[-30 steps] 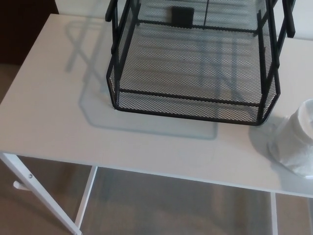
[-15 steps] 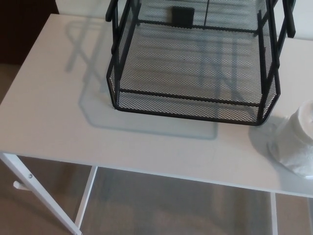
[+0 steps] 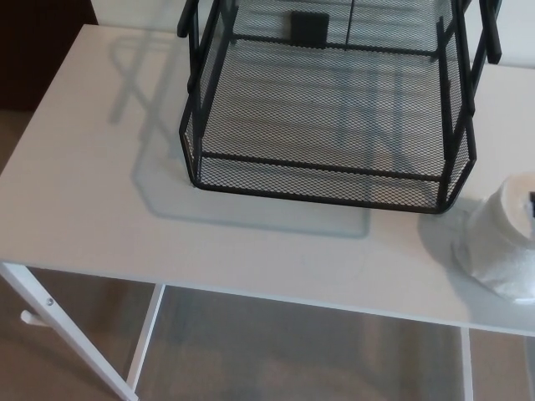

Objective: The robot walks towards a desk on which a file tray is kept in the middle and a toilet paper roll is kept on its right. The robot uses its right hand to hook on finger in the gap of the roll and grabs it, lifts it and places it on the tray.

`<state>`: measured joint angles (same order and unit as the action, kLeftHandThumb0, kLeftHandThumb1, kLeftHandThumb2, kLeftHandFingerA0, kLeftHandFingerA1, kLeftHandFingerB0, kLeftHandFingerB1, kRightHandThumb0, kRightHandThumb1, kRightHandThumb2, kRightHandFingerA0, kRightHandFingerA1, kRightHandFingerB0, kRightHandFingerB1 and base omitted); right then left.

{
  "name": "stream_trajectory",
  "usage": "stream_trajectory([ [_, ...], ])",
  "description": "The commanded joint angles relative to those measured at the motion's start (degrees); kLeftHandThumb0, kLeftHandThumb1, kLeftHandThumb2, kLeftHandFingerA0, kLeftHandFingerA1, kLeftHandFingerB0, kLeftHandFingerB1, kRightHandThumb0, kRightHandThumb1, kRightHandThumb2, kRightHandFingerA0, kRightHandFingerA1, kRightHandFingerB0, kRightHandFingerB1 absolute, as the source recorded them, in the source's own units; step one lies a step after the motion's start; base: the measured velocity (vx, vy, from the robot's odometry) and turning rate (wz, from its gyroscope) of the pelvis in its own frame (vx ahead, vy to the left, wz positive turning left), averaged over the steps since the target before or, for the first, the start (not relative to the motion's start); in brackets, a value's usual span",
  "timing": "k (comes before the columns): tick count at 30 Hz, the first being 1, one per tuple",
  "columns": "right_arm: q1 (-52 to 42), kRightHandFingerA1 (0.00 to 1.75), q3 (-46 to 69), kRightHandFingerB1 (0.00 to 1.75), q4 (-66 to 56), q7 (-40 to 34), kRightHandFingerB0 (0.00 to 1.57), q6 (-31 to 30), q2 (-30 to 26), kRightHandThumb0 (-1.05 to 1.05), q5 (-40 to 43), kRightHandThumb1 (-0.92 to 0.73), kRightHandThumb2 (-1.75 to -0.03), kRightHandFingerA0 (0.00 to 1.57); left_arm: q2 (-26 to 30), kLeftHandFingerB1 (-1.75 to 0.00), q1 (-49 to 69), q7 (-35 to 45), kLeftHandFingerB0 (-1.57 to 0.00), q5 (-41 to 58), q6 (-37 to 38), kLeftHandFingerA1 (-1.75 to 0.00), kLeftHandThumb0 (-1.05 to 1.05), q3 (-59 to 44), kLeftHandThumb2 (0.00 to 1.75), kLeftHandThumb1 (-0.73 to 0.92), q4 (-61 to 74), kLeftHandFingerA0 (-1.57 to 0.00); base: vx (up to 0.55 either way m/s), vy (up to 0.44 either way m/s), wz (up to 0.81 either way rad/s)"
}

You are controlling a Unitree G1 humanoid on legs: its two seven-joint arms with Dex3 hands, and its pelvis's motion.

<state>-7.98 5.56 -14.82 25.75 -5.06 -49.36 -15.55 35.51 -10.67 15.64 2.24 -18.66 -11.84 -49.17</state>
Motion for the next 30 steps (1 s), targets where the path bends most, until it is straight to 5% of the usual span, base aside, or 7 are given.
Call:
stream_trajectory([
  [1,0.38,0.47,-0.34,0.21,0.22,0.56,0.10,-0.01,0.96,-0.45,-0.60,-0.57,-0.60,0.20,1.12,-0.52,-0.30,-0.47,0.00,-0.76,1.52,-0.56,-0.39,0.14,1.12,0.52,-0.34,-0.05,0.00,0.000,0.00],
  [9,-0.42,0.48,-1.06,0.23,2.13,0.31,0.11,0.06,-0.02,-0.46,-3.64,-0.58,-0.60,0.22,0.99,-0.52,-0.65,-0.31,0.00,-0.29,2.06,-0.56,-0.40,-0.55,1.12,0.53,-1.46,-0.05,0.00,0.000,0.00],
  [10,-0.46,0.48,-0.98,0.23,2.33,0.27,0.11,0.22,0.00,-0.45,-3.71,-0.58,-0.60,0.22,0.98,-0.47,-0.71,-0.55,-0.12,-0.42,1.98,-0.64,-0.81,-0.46,0.68,0.92,-1.51,-0.17,0.00,0.000,0.00],
  [14,-0.20,0.46,-1.06,0.26,3.17,0.53,0.12,0.51,0.14,-0.46,-3.74,-0.60,-0.59,0.22,1.03,-0.52,-0.52,-0.50,-0.01,-0.62,1.41,-0.56,-0.39,-0.06,1.12,0.53,-0.64,-0.06,0.00,0.000,0.00],
  [23,4.12,0.48,-5.71,0.29,5.09,0.24,0.19,1.67,1.15,-0.45,-6.28,-0.60,-0.59,0.38,1.21,-0.52,-0.30,0.06,0.00,-1.03,1.56,-0.56,-0.39,0.81,1.13,0.54,0.19,-0.06,0.00,0.000,0.00],
  [27,7.59,0.51,-8.73,0.30,5.51,0.77,0.22,1.12,1.69,-0.43,-7.64,-0.63,-0.60,0.52,1.04,-0.45,-0.39,-1.08,-0.12,-1.06,0.36,-0.64,-0.81,0.92,0.68,0.92,0.59,-0.18,0.00,0.000,0.00],
  [30,9.25,0.56,-10.44,0.31,6.58,-0.26,0.25,2.62,1.76,-0.40,-9.12,-0.61,-0.58,0.65,0.83,-0.52,-0.29,-0.33,0.00,-0.34,0.16,-0.57,-0.39,0.55,1.12,0.53,0.72,-0.06,0.00,0.000,0.00],
])
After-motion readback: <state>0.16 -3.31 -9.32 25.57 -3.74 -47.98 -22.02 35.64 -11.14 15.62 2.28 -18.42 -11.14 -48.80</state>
